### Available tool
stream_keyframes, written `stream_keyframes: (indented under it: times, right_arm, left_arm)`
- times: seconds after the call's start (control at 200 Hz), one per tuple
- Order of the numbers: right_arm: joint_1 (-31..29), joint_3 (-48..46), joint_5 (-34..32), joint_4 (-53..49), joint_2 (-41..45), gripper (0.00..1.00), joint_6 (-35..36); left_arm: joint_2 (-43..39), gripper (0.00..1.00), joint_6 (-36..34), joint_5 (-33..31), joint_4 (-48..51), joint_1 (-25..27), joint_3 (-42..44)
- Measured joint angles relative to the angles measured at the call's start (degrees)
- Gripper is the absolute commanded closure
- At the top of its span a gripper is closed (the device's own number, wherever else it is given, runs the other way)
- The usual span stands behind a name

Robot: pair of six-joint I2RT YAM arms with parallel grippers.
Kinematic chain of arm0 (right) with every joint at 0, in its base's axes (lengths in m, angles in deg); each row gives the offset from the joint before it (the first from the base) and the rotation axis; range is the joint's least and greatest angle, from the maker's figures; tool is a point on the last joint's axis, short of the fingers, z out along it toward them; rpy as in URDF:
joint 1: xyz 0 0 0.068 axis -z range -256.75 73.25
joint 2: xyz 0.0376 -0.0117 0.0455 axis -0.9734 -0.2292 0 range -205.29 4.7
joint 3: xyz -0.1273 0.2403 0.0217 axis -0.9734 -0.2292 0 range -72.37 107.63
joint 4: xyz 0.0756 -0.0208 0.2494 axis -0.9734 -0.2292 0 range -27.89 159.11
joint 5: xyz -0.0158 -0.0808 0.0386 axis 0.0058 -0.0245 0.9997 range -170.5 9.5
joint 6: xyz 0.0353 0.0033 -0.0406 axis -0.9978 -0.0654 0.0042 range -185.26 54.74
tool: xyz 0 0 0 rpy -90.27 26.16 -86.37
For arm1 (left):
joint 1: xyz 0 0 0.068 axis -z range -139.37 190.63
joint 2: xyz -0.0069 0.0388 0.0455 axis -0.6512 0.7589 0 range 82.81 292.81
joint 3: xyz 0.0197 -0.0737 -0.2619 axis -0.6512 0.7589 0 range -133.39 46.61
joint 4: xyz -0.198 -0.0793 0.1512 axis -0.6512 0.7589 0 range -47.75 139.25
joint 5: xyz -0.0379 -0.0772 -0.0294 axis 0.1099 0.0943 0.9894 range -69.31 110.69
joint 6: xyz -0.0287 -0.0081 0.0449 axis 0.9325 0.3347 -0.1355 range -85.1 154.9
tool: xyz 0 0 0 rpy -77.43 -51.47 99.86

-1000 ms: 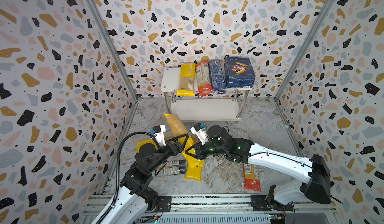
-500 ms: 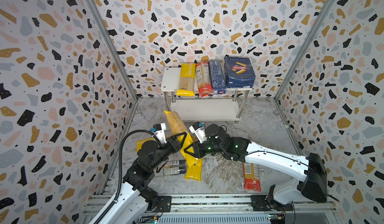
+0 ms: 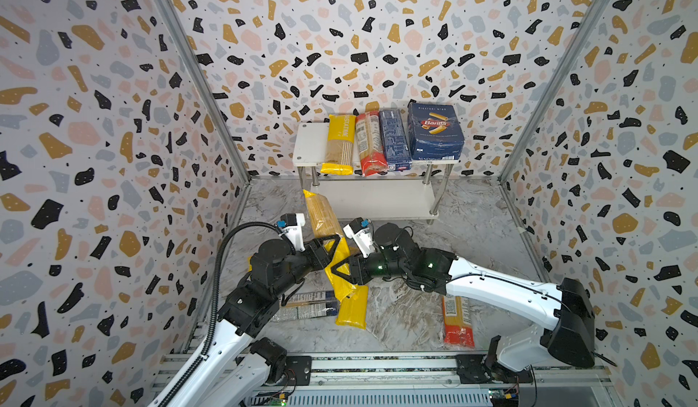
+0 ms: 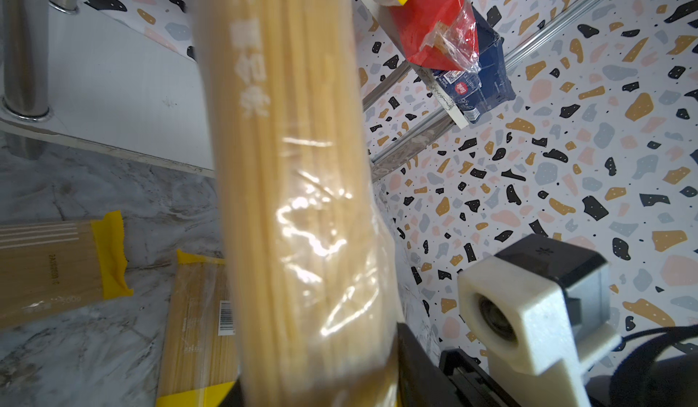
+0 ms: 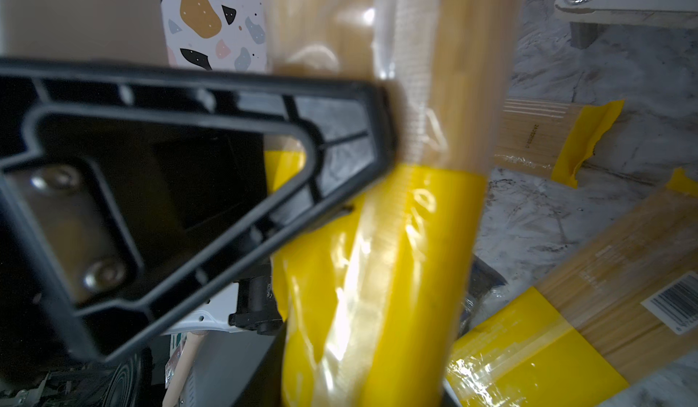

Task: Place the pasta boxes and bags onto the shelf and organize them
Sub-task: 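Hold the bag upright with the right gripper while the left gripper grasps its upper end, then lift the yellow-banded bag with the left gripper while the right gripper releases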

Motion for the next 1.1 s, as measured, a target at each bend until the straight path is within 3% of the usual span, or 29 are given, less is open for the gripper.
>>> stream_keyframes:
  times: [0.195,0.551,0.816,1.096]
  right_arm:
    - [0.4,-0.5,1.6,0.3,0.7,0.34,-0.2]
    - [1.3,-2.4,3.5,3.0,3.6,0.33,0.0]
    - [2.4,-4.6,4.0,5.0,6.2,0.21,0.5]
    - [3.9,-6.3,4.6,7.8,12.0,0.19,0.7]
  left_arm:
    - [1.4,1.00,-2.6,0.7,3.7,0.0,-2.9]
    - [3.4,1.00,-4.2,2.2,5.9,0.2,-7.3]
    - [4.5,1.00,-6.0,1.1,10.4,0.2,-9.3]
    - [6.3,1.00,-8.5,0.0,15.3,-0.3,-12.9]
